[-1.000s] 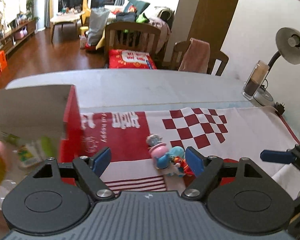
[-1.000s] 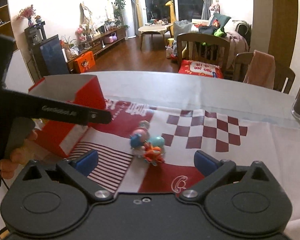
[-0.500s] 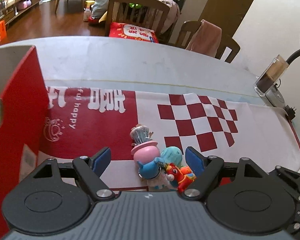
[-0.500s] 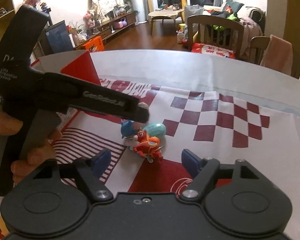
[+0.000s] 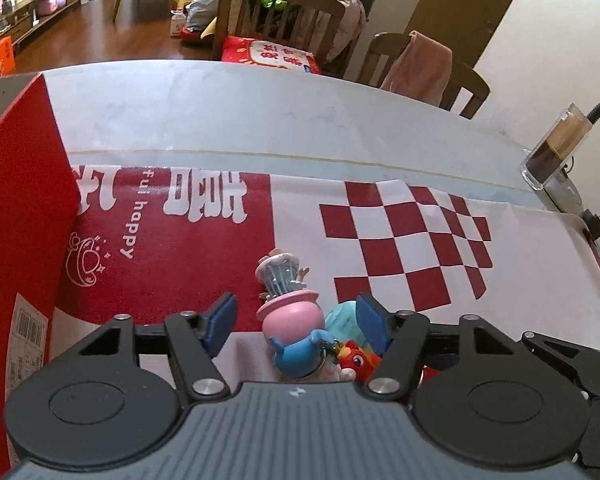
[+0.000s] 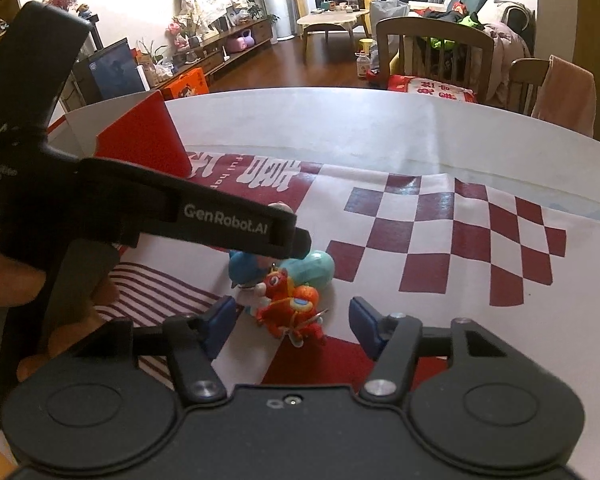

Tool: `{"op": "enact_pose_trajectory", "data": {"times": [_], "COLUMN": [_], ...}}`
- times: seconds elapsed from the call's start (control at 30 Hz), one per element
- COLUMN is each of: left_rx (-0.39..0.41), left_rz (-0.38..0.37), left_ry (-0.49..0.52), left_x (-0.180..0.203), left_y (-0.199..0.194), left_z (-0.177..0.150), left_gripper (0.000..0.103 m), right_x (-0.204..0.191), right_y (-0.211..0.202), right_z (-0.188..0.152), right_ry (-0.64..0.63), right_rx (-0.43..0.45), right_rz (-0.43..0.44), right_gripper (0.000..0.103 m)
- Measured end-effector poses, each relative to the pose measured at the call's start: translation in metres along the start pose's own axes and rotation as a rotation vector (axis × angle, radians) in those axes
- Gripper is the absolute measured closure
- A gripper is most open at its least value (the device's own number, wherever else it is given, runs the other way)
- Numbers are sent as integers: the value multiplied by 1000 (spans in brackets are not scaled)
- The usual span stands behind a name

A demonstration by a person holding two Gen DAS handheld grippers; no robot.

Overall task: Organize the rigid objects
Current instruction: 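Grasp the pink figure with the left gripper while the right gripper grasps the orange keychain toy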

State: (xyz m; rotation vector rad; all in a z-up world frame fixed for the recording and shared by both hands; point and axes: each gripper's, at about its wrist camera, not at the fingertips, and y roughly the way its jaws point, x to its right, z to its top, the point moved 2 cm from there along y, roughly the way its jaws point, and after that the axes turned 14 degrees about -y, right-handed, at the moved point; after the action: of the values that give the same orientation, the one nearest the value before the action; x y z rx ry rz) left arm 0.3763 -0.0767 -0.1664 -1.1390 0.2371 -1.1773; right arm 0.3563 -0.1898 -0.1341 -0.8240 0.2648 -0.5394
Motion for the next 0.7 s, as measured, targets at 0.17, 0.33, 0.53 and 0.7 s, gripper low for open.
{"op": "enact_pose_trajectory", "data": {"times": [0.17,0.33,0.53,0.7], "left_rx": [-6,1,12,13], "left_rz": [-8,-9,31,39], "left_ry": [-31,-46,-41,-63], "left_x": [-4,-5,-7,-16], "left_y": [2,2,-2,-7], "left_z": [-3,-2,0,0], "left_gripper": [56,63,67,67], "right_x": [-2,-4,-2,-2], "right_y": [3,3,-5,-19], "right_z": [0,2,2,2], "right_ry": [2,-1,26,35], "right_rx": [-4,-9,-1,12], "right_rz": [-8,-18,-23,-31], "right_gripper": [54,68,69,69]}}
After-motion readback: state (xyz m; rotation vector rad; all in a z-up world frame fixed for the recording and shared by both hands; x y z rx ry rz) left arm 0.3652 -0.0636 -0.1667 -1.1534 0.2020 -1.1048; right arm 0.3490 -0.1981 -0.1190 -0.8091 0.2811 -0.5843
